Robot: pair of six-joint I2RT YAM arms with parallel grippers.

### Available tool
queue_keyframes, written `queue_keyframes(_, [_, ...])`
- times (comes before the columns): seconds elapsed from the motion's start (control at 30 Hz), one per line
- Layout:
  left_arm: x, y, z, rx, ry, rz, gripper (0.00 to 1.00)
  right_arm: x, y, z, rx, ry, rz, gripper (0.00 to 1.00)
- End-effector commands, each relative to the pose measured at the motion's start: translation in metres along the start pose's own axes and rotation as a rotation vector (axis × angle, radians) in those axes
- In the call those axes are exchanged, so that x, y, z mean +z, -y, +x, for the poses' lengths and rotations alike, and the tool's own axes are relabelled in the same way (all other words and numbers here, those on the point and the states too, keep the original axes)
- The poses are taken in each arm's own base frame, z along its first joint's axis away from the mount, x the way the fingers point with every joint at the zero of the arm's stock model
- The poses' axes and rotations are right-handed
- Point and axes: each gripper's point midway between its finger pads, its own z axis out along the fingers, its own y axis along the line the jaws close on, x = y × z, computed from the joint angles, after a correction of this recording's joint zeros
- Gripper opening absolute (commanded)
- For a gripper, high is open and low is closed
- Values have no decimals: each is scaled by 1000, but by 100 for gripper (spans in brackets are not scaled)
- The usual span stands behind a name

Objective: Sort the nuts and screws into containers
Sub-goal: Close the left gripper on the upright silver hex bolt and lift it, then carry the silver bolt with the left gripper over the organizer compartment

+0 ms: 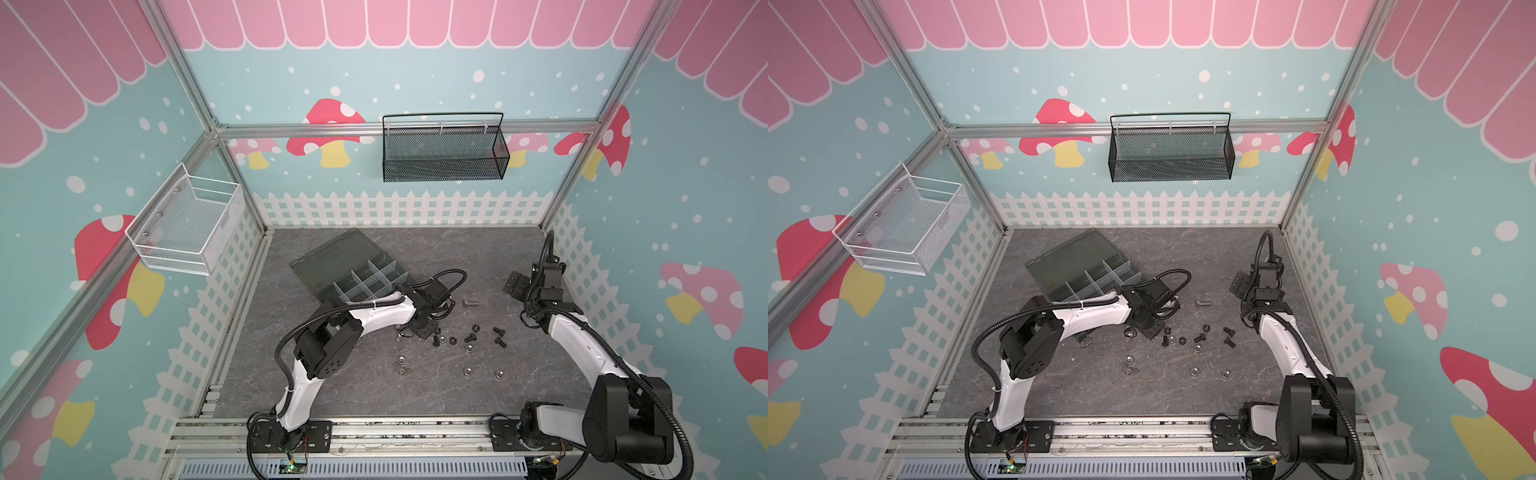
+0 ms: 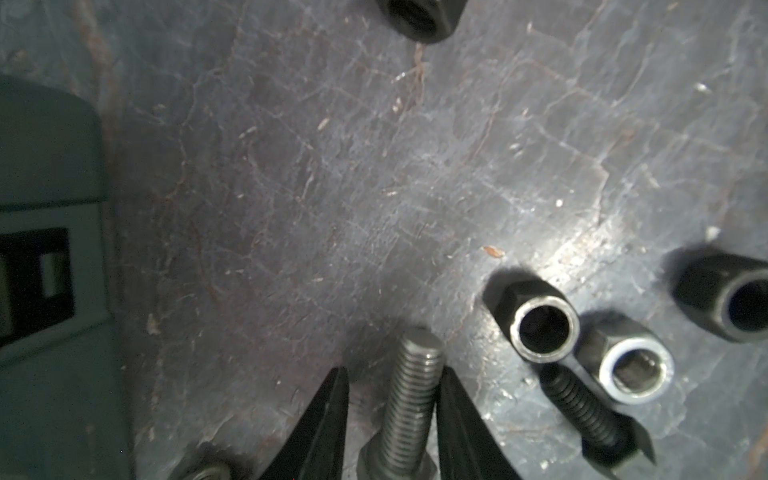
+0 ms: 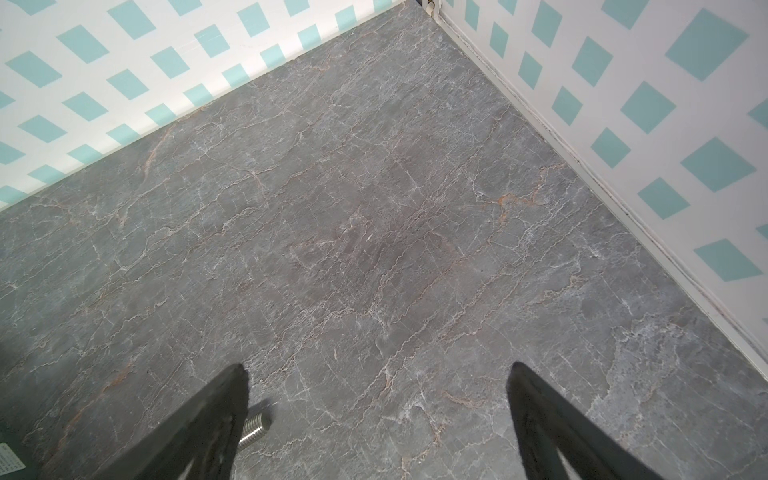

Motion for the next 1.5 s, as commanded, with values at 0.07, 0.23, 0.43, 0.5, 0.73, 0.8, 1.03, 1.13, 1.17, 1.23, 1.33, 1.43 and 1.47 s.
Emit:
queue_keyframes(0.07, [6,-5,8,-1,-44,-19,32,0,1,3,2,-8,9,98])
queue_keyframes(0.23, [8,-2,9,0,-55,-5,31,0,1,4,4,-9,10,98])
queue_keyframes(0.43, [13,0,15,12,-112,8,31,0,3,6,2,-9,15,98])
queue_keyframes(0.5, [13,1,16,13,-132,11,31,0,3,6,1,-8,18,98])
queue_keyframes(0.73, [18,6,22,20,-188,41,28,-1,5,5,1,-5,23,98])
queue_keyframes(0.8, [20,7,24,23,-200,46,27,0,5,7,0,-8,24,98])
queue_keyframes(1.03, [23,9,27,25,-226,57,18,0,5,8,1,-11,25,98])
queue_keyframes(1.13, [23,9,27,25,-226,57,11,0,6,8,-1,-9,27,98])
queue_keyframes(1.17, [23,9,27,25,-227,57,8,0,6,8,0,-9,27,98])
queue_keyframes(1.23, [22,9,27,24,-227,54,2,-1,5,7,0,-6,26,98])
queue_keyframes(1.33, [20,8,26,21,-221,50,0,0,6,7,-1,-8,27,98])
queue_keyframes(1.43, [18,4,24,19,-210,29,0,-1,6,7,1,-7,26,98])
queue_keyframes(1.47, [16,3,23,17,-206,23,0,0,6,7,0,-8,27,98])
